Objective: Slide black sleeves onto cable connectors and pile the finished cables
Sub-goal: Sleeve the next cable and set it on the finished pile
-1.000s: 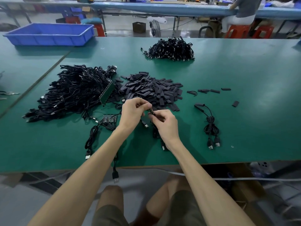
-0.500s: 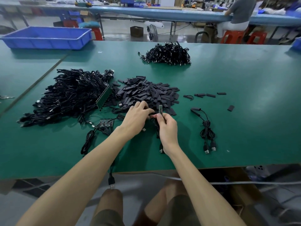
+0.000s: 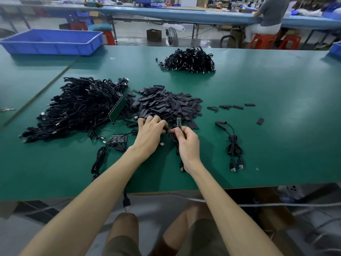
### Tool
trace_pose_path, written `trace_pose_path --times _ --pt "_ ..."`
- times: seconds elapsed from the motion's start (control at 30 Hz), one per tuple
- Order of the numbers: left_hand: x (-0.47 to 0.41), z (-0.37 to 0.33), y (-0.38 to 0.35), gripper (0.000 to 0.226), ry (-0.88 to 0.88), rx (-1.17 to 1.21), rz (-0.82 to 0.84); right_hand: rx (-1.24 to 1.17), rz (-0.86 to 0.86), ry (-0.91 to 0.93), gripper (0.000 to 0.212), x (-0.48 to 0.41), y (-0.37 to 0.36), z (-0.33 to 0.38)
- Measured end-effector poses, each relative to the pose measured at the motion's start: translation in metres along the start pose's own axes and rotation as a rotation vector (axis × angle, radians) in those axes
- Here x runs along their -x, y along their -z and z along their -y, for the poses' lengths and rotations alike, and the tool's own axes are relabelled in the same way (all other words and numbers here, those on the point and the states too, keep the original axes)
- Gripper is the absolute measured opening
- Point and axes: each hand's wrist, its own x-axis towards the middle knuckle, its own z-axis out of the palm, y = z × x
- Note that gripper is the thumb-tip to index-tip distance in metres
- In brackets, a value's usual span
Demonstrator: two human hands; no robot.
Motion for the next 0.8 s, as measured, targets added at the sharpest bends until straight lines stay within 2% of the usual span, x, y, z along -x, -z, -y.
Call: trace_pose_path --times 0.23,0.4,0.8 --pt "-0.004 0.0 0.003 0.025 0.049 -0.019 0.055 0.013 0.016 0.004 0.024 0.001 0.0 0.001" --pt "0.002 0.004 0.01 0.028 -0.004 0.049 0.015 0.008 0.02 -0.002 0.022 -0.002 -0.001 -0.001" --pt "0.002 0.004 0.022 0.02 0.004 0.034 0.113 0.026 0.03 0.014 0.023 0.0 0.001 -0.001"
